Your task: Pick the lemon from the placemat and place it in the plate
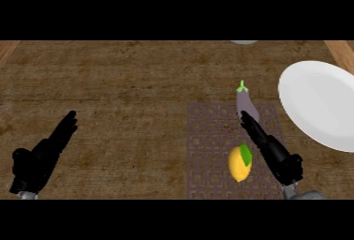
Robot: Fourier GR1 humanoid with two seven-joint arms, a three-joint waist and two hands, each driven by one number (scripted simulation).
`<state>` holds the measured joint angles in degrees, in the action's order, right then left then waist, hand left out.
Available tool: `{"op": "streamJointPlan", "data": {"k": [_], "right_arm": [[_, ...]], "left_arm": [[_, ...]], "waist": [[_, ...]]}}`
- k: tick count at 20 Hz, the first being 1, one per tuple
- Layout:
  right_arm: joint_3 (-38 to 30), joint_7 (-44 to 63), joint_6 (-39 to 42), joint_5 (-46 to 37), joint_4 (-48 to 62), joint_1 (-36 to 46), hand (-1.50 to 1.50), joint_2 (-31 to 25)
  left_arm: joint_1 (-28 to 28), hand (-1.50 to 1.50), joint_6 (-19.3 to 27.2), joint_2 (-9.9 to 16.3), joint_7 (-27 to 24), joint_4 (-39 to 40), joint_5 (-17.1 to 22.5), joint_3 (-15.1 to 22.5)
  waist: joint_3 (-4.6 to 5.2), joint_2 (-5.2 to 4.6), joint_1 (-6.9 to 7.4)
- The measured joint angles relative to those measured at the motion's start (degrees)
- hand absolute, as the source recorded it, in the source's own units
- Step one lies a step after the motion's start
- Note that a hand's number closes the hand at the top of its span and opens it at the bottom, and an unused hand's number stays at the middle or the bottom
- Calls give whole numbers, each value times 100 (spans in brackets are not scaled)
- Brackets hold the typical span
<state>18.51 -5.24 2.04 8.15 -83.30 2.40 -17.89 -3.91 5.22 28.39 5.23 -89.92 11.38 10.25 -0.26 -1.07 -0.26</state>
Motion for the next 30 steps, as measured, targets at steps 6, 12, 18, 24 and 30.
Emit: {"op": "streamJointPlan", "data": {"k": [6,12,18,24,30], "right_arm": [[-1197,39,-463,245,-785,467,150,-466],[-2221,95,-1955,-687,-828,311,-150,-939],[-2640,-398,-2212,-579,-1993,-898,-150,-619],[-2535,263,-1756,-1038,-2750,-1642,-150,-1161],[-2141,1729,-917,-1521,-3484,-1850,-150,-2110]], "left_arm": [[-134,0,339,-563,277,335,153,7],[-153,0,440,-1001,299,353,407,14],[95,0,487,-1304,389,516,347,52],[225,0,495,-1414,509,563,244,82],[238,0,491,-1459,578,528,200,120]], "waist": [[30,108,-122],[21,154,-252],[-1,153,-124],[5,143,-53],[14,132,2]]}}
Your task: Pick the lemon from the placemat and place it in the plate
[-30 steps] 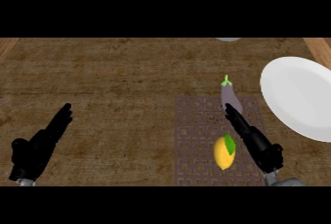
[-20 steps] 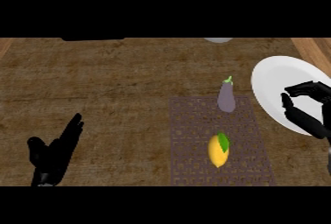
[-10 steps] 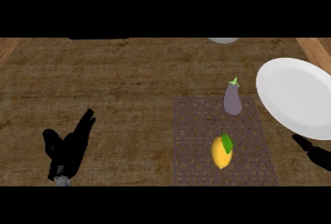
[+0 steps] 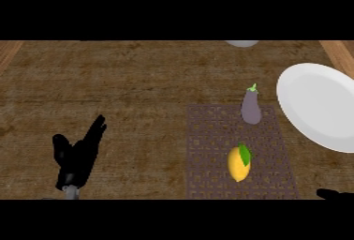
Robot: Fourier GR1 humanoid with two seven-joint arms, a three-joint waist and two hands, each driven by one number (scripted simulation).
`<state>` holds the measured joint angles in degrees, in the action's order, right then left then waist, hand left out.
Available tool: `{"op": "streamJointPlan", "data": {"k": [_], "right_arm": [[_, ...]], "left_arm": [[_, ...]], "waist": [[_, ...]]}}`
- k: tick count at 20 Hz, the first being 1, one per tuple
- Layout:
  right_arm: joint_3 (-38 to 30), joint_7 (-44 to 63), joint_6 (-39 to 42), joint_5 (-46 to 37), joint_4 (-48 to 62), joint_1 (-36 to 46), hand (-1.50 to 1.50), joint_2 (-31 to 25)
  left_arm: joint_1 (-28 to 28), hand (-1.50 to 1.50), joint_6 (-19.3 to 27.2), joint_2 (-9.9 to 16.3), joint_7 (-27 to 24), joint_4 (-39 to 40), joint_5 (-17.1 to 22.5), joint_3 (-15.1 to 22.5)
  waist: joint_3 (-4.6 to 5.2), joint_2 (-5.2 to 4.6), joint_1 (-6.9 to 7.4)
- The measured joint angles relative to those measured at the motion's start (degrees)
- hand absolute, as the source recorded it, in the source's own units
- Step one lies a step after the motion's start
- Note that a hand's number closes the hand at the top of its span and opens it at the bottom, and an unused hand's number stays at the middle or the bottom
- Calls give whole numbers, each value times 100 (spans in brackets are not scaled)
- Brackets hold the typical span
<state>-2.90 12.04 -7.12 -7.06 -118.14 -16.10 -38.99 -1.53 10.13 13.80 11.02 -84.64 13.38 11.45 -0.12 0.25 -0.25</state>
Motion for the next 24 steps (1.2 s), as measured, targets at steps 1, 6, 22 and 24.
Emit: {"op": "streamJointPlan", "data": {"k": [1,6,22,24], "right_arm": [[182,317,38,-159,-166,44,-150,-27],[838,1713,403,-799,-585,455,-150,-147],[2565,3487,1052,-2541,113,1570,-150,1361],[2664,3500,1054,-2678,302,1659,-150,1607]], "left_arm": [[5,0,-33,5,15,-2,15,-5],[53,0,-107,-76,33,15,13,8],[3,0,-282,-279,-88,93,-222,-164],[38,0,-335,-289,-24,91,-213,-216]], "waist": [[1,-2,19],[-2,-6,67],[-23,5,47],[-23,6,47]]}}
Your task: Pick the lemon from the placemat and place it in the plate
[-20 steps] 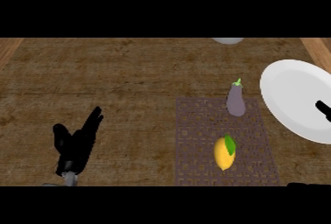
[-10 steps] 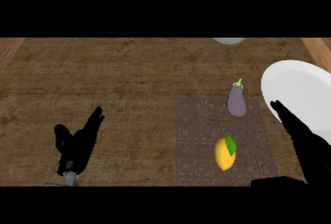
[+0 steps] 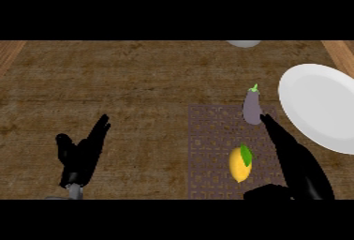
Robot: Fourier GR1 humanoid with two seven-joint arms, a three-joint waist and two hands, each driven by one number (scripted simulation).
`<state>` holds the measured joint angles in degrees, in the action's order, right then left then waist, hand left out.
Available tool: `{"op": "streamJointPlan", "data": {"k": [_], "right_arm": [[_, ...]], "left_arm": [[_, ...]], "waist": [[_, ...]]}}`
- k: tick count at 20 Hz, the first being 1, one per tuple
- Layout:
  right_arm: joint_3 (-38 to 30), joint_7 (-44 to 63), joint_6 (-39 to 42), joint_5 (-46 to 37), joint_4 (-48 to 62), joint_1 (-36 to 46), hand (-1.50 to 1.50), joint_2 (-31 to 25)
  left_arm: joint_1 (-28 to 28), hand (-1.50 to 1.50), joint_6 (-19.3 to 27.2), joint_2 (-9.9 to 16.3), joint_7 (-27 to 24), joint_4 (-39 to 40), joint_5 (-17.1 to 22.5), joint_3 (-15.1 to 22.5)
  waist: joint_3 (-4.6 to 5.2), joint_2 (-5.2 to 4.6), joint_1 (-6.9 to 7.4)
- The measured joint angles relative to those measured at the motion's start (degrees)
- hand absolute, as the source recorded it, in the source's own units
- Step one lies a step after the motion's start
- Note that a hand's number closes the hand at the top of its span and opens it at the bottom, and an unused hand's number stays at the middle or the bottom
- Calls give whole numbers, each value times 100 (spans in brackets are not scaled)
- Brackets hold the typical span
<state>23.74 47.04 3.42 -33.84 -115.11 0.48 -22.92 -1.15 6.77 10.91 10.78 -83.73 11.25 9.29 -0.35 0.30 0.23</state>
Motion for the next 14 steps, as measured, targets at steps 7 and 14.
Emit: {"op": "streamJointPlan", "data": {"k": [7,14], "right_arm": [[278,82,66,-668,260,-29,-150,469],[118,62,210,-1058,722,73,-150,629]], "left_arm": [[-22,0,20,-138,2,-3,-178,-80],[-22,0,15,-167,240,-135,-281,-168]], "waist": [[-3,4,-8],[7,-7,-8]]}}
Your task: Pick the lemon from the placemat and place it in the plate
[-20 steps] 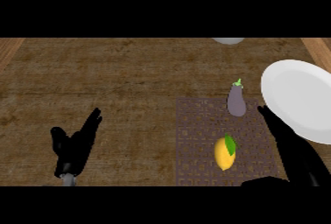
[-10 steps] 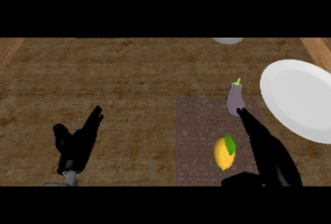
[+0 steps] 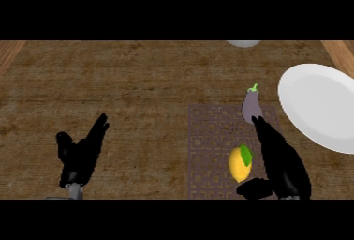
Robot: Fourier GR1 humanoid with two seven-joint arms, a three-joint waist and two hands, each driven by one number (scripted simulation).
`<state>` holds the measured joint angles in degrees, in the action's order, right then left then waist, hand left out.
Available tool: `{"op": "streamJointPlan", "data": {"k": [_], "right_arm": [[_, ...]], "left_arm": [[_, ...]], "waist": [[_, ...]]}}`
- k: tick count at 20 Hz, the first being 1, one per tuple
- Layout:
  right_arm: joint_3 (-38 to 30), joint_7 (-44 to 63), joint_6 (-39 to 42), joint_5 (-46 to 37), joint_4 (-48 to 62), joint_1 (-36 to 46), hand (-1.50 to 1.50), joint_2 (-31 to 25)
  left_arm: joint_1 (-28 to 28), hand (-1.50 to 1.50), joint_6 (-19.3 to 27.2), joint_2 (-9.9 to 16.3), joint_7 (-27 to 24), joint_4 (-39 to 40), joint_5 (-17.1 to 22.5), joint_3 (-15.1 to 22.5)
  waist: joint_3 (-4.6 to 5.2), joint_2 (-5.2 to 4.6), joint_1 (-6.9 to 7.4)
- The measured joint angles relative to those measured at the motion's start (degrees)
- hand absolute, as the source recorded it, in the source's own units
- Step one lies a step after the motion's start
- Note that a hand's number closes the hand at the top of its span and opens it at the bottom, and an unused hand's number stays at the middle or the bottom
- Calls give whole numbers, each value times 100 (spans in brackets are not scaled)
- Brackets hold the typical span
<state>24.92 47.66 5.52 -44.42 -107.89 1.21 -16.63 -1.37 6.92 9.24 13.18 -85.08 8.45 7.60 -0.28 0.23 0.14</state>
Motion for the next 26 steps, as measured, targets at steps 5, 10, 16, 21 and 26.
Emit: {"op": "streamJointPlan", "data": {"k": [5,10,16,21,26], "right_arm": [[93,-88,12,-259,269,-49,-150,290],[-17,-346,56,-324,688,-5,150,424],[37,-838,120,-552,1247,191,150,351],[-18,-1053,134,-817,1260,181,150,343],[532,-925,65,-1297,938,-111,150,609]], "left_arm": [[39,0,-201,-45,-180,162,9,-129],[-34,0,-274,-98,-267,131,-56,-186],[9,0,-341,-90,-171,113,-56,-271],[39,0,-329,-186,-228,181,-169,-300],[47,0,-353,-161,16,57,-168,-356]], "waist": [[-7,8,-5],[-11,9,-3],[7,22,3],[2,29,-5],[17,22,-13]]}}
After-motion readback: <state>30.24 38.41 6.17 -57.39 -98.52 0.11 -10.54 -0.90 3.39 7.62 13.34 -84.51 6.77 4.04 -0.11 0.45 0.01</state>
